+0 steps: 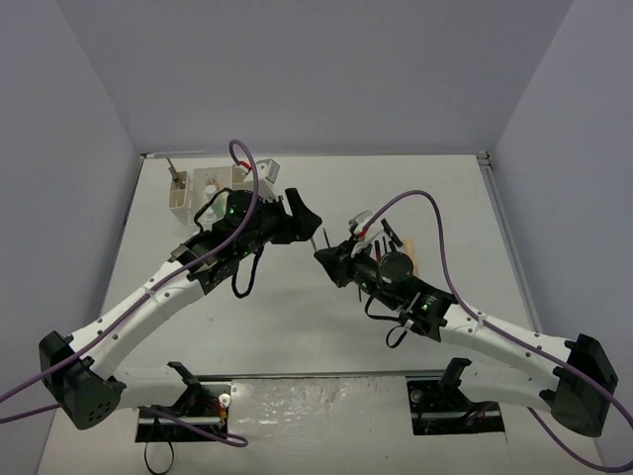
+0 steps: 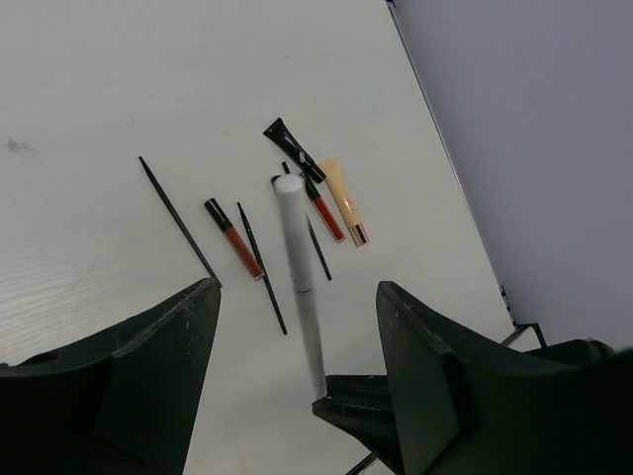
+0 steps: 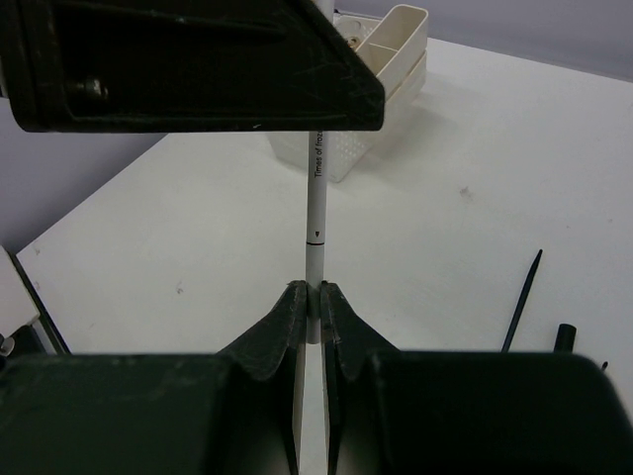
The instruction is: Organize the makeup
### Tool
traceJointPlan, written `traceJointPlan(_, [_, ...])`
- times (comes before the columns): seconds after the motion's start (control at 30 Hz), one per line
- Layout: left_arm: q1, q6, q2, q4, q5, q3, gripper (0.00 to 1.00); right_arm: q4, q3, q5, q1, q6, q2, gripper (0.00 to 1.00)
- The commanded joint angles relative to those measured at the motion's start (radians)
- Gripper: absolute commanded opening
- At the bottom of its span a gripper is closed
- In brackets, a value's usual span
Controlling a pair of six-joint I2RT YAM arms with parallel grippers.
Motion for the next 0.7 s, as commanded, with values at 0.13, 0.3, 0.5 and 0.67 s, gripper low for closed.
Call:
traceJointPlan(0.13, [-0.041,0.024,0.006,0.123,-0.069,0.082,0.37,0.116,0.013,-0.014,0.012,-0.009,0.018,0.00])
traceJointPlan(0.3, [-0.044,0.030,0.003,0.124,-0.081,0.073,0.10,0.120,0.013,-0.008,0.012,-0.010,0.023,0.00])
traceJointPlan(0.5, [-0.045,0.063,-0.005,0.129,-0.111,0.061,0.00,0.111,0.031,-0.001,0.012,-0.014,0.033,0.17])
traceJointPlan(0.67, [-0.043,0.131,-0.036,0.119,-0.199,0.038,0.00,0.044,0.059,0.052,0.012,-0.024,0.019,0.83])
